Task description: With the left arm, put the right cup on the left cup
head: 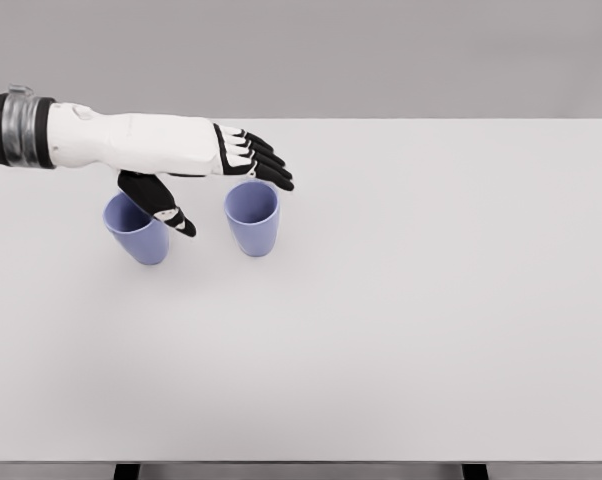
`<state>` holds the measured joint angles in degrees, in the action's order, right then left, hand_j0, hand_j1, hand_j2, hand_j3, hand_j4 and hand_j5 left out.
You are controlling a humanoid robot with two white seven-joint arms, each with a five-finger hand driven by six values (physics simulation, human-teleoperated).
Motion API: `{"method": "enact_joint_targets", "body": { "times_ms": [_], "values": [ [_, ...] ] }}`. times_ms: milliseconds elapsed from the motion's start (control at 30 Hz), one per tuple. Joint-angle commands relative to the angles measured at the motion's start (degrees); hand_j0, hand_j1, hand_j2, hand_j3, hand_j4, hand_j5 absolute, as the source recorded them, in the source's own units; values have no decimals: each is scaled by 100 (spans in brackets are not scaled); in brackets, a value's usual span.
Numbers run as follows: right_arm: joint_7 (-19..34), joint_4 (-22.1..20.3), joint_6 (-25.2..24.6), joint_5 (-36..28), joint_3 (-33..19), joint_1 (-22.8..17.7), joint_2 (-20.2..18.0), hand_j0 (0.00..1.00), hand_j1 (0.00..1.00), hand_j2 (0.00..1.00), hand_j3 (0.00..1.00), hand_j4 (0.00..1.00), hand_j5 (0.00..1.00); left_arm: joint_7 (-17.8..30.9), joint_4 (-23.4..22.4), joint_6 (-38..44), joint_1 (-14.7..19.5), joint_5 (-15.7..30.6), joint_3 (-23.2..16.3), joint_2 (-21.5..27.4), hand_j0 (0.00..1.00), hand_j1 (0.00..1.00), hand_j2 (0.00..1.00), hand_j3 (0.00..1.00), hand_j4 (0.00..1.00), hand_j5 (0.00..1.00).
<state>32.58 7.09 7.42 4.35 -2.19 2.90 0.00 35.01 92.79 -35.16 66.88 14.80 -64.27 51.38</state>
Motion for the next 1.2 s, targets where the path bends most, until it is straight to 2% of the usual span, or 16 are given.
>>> {"method": "enact_joint_targets", "body": {
  "times_ms": [0, 100, 200, 367, 633, 767, 900, 1167],
  "values": [
    [-6, 20, -3, -13, -9, 0, 0, 100, 100, 100, 100, 100, 100, -1, -86, 16, 0, 58, -33, -23, 100, 100, 100, 100, 100, 100],
    [-24, 55, -21, -21, -9, -264, 0, 100, 100, 100, 100, 100, 100, -1, -103, 16, 79, 14, -33, -155, 100, 100, 100, 100, 100, 100],
    [-24, 38, -12, -13, 8, -255, 0, 100, 100, 100, 100, 100, 100, -1, -226, 16, 79, -4, -200, -506, 100, 100, 100, 100, 100, 100],
    [-24, 47, -12, -13, 8, -255, 0, 100, 100, 100, 100, 100, 100, -1, -718, 16, 79, -153, -174, -498, 100, 100, 100, 100, 100, 100],
    [-24, 47, -12, -13, -9, -255, 0, 100, 100, 100, 100, 100, 100, -1, -789, 16, -132, -232, -200, -533, 100, 100, 100, 100, 100, 100],
    [-24, 47, -12, -13, -9, -255, 0, 100, 100, 100, 100, 100, 100, -1, -1412, 16, -176, -303, -182, -928, 100, 100, 100, 100, 100, 100],
    [-24, 47, -12, -13, -9, -255, 0, 100, 100, 100, 100, 100, 100, -1, -1861, 16, -184, -399, -182, -1086, 100, 100, 100, 100, 100, 100],
    [-24, 47, -12, -13, -9, -255, 0, 100, 100, 100, 100, 100, 100, -1, -2037, 16, -466, -681, -130, -1324, 100, 100, 100, 100, 100, 100]
  ]
}}
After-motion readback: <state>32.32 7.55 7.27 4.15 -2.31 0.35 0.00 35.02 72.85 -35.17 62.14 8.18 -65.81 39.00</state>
